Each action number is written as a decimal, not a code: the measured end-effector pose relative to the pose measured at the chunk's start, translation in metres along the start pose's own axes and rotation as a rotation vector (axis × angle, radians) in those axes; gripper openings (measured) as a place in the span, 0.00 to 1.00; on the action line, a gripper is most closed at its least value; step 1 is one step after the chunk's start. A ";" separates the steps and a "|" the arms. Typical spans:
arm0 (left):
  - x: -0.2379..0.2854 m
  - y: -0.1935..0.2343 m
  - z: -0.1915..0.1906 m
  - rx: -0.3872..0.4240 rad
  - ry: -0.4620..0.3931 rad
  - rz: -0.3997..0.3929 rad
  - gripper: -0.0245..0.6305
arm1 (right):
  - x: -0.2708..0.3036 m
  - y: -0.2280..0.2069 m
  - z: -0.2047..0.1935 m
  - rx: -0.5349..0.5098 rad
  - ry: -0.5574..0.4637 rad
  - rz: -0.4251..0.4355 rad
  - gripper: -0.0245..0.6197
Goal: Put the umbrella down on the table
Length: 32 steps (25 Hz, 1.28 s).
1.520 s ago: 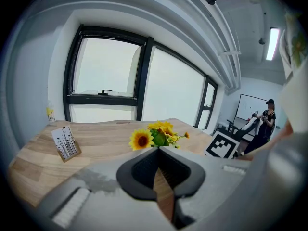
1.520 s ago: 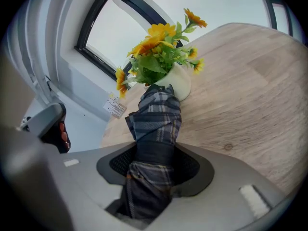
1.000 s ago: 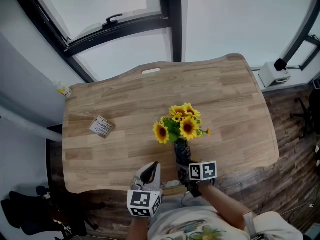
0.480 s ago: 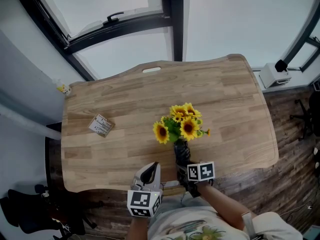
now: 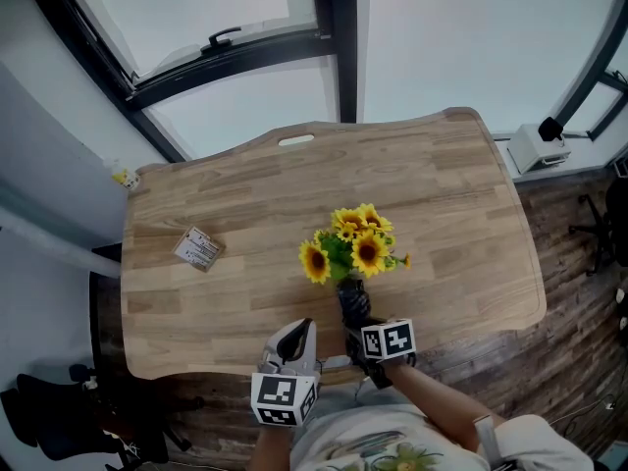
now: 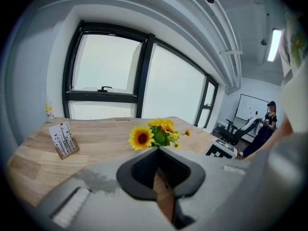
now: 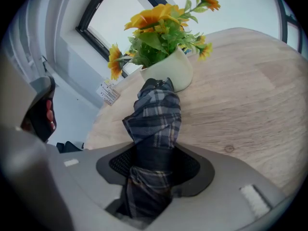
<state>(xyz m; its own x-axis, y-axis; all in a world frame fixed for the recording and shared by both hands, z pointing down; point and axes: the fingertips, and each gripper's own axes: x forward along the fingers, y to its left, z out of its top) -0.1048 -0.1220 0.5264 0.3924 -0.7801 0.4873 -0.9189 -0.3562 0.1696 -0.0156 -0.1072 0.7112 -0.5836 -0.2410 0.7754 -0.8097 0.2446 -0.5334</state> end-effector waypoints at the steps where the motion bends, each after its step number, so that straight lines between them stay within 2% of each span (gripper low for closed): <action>1: 0.000 -0.001 0.001 0.001 -0.002 -0.002 0.04 | 0.000 0.000 0.000 -0.009 -0.001 -0.006 0.38; 6: -0.003 -0.003 0.002 0.004 -0.004 0.000 0.04 | 0.001 0.004 0.001 -0.023 -0.003 -0.011 0.41; 11: -0.006 -0.005 0.004 0.006 -0.011 -0.002 0.04 | 0.001 0.006 0.006 -0.041 -0.017 -0.027 0.54; 14: -0.007 -0.006 0.008 0.008 -0.020 -0.005 0.04 | -0.005 0.006 0.015 -0.061 -0.048 -0.041 0.55; 17: -0.008 -0.008 0.009 0.001 -0.024 -0.008 0.04 | -0.015 0.012 0.030 -0.114 -0.113 -0.056 0.55; 25: -0.013 -0.010 0.018 0.008 -0.055 -0.008 0.04 | -0.057 0.049 0.069 -0.338 -0.309 -0.085 0.56; 28: -0.017 -0.011 0.021 0.011 -0.069 -0.004 0.04 | -0.080 0.064 0.080 -0.394 -0.400 -0.073 0.55; 32: -0.023 -0.016 0.027 0.012 -0.093 -0.009 0.04 | -0.113 0.084 0.094 -0.440 -0.523 -0.037 0.49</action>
<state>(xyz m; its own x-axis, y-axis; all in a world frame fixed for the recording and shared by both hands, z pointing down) -0.0978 -0.1128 0.4891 0.4031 -0.8210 0.4043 -0.9150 -0.3691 0.1627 -0.0236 -0.1482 0.5469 -0.5985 -0.6514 0.4664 -0.7940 0.5600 -0.2367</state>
